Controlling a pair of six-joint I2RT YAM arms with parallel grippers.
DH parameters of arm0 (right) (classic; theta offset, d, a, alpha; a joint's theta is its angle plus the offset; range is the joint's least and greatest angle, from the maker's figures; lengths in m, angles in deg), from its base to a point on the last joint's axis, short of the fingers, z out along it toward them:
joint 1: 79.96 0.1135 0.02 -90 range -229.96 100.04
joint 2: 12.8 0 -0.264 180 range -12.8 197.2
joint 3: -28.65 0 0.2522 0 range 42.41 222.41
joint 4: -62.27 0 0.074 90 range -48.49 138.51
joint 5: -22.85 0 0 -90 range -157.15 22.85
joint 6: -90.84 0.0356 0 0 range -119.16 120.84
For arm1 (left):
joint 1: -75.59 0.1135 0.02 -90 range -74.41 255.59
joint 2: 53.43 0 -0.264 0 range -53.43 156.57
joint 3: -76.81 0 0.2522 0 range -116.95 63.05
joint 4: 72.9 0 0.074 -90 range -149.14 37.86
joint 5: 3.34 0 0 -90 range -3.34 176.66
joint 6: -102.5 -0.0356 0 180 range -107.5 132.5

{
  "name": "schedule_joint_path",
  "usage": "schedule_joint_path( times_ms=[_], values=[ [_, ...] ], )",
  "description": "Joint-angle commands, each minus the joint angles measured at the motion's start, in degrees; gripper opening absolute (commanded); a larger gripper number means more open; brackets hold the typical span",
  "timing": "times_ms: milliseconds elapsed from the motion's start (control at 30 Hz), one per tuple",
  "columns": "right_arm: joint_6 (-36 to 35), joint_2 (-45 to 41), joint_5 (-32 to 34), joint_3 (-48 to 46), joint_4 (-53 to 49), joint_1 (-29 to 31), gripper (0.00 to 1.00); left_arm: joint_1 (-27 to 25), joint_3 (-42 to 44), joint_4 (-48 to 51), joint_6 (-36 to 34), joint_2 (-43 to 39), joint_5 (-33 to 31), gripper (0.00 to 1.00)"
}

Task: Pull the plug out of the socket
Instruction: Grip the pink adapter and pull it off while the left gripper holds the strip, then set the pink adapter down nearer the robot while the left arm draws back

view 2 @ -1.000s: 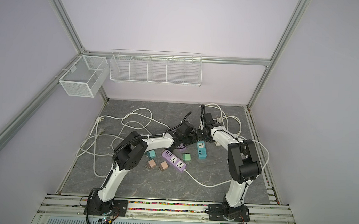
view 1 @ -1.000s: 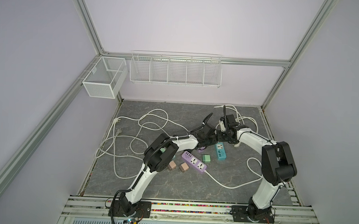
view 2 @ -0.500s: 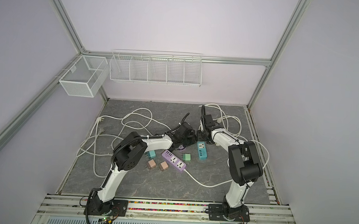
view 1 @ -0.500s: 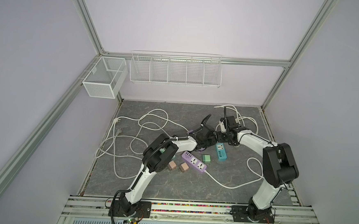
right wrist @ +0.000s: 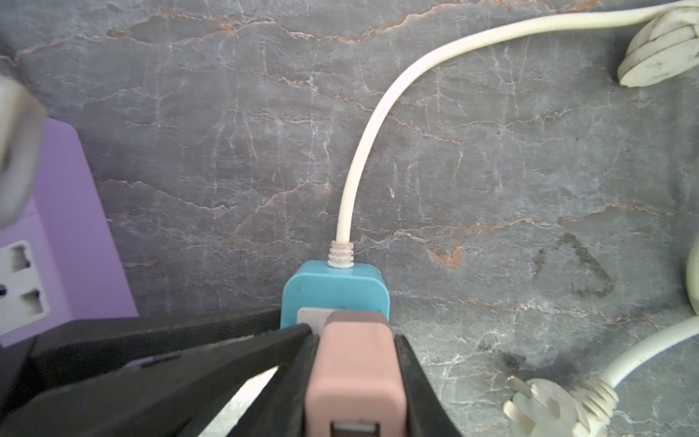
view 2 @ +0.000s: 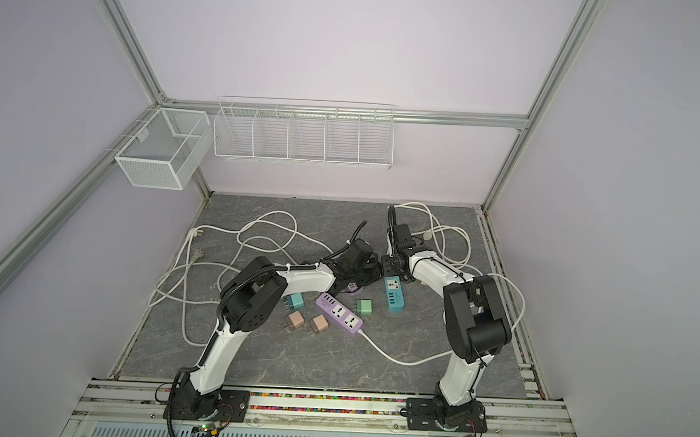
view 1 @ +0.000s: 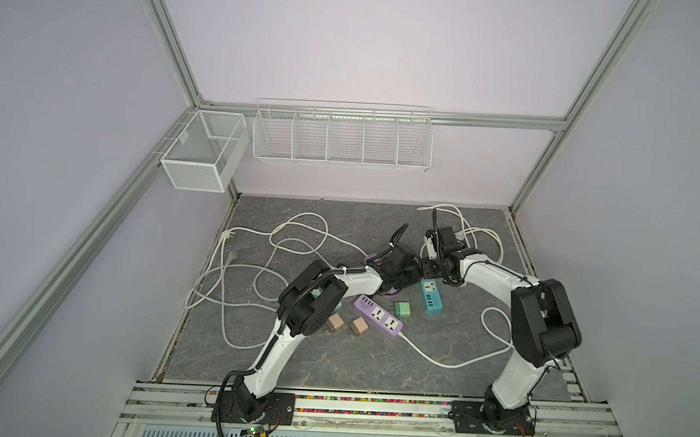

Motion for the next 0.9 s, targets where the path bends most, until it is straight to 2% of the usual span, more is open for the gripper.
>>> schedule_joint_path(
  times_ms=[0,200,400,567,767,867],
  values=[
    [-0.7,-3.73,-7.67,1.2,5.03,1.44,0.07,-0.49,3.93,13.18,2.31,7.51,1.09,0.22],
    [0.72,-2.86,-7.57,2.31,2.32,-3.0,0.07,-0.52,4.75,13.76,2.47,6.61,-0.15,0.22],
    [2.1,-2.34,-8.66,3.06,1.23,-3.42,0.07,-0.52,3.52,14.51,2.27,7.42,0.19,0.22],
    [2.59,-8.16,-4.32,2.34,0.3,-4.01,0.07,-0.59,3.01,14.8,1.59,7.29,0.13,0.22],
    [5.57,-14.72,-8.54,-0.22,-0.06,-6.71,0.09,-0.61,0.91,14.71,1.48,7.46,0.74,0.22],
    [7.48,-16.43,-11.79,-1.56,-0.76,-8.16,0.08,-0.66,-0.79,13.73,-1.72,6.49,0.54,0.22]
  ],
)
